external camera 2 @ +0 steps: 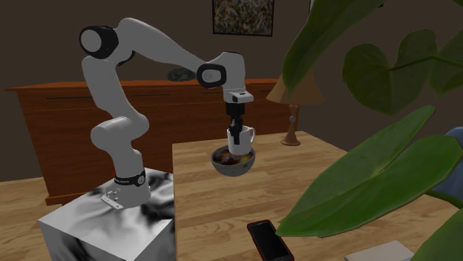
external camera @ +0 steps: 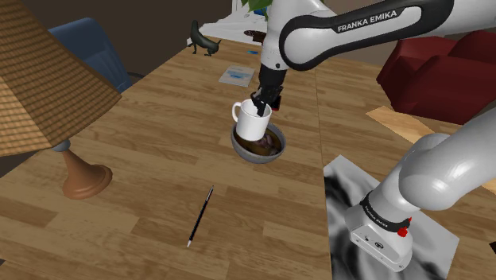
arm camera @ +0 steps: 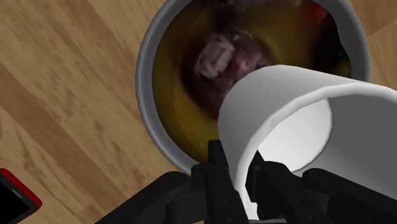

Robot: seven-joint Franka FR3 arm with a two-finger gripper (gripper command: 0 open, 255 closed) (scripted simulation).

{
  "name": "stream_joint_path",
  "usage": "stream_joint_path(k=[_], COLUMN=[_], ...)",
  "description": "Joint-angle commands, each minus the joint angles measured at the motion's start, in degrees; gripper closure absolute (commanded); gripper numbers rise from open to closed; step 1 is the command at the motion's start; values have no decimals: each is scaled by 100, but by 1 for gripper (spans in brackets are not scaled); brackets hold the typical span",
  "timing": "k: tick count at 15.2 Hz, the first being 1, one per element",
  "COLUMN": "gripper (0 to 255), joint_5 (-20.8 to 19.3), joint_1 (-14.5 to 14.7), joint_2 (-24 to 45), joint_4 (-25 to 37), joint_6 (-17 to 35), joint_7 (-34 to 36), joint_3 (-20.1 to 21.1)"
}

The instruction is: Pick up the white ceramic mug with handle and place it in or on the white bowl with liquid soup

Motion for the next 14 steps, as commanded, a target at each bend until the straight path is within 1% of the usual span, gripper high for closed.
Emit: stream_joint_path(k=[1, 5, 6, 11, 14], gripper=[255, 255, 0, 0, 0], joint_5=[-7, -7, -8, -7, 9], joint_1=[-4, -5, -5, -5, -6], joint_2=[13, 13, 18, 13, -194], joint_4=[-21, -21, -13, -21, 375], joint_6=[9, 9, 6, 9, -592], joint_7=[-2, -2, -1, -2, -23], joint_3=[-1, 0, 1, 0, -41])
